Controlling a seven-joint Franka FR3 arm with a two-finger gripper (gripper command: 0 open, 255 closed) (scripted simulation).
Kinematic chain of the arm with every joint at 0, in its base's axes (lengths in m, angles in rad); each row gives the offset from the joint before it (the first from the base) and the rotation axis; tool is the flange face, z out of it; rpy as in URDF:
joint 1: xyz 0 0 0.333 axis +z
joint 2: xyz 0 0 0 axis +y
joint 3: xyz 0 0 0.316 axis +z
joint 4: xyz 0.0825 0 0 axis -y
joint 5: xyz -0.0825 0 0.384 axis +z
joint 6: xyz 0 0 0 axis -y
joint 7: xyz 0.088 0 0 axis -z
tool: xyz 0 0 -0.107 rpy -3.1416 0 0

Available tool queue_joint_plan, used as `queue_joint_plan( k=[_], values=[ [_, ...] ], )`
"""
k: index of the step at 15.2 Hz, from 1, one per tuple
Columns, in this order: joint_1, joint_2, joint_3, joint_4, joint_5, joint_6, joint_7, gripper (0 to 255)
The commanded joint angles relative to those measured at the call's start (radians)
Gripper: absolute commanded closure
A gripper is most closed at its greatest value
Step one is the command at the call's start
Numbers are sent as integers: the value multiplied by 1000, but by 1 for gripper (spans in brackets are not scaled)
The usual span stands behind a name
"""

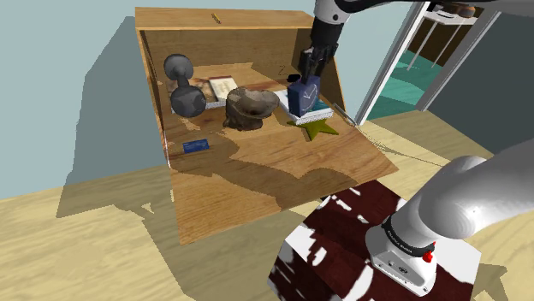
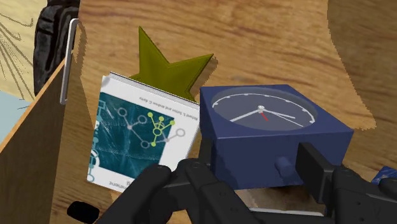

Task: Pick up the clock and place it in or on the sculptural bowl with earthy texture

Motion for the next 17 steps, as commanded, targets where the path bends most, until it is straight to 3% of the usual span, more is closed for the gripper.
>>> queue_joint_plan(
  k=[1, 11, 17],
  values=[
    [9, 75, 22, 70, 1, 4, 32, 255],
    [63, 420, 100, 471, -40, -58, 171, 255],
    [62, 417, 99, 385, -40, 24, 174, 255]
  ],
)
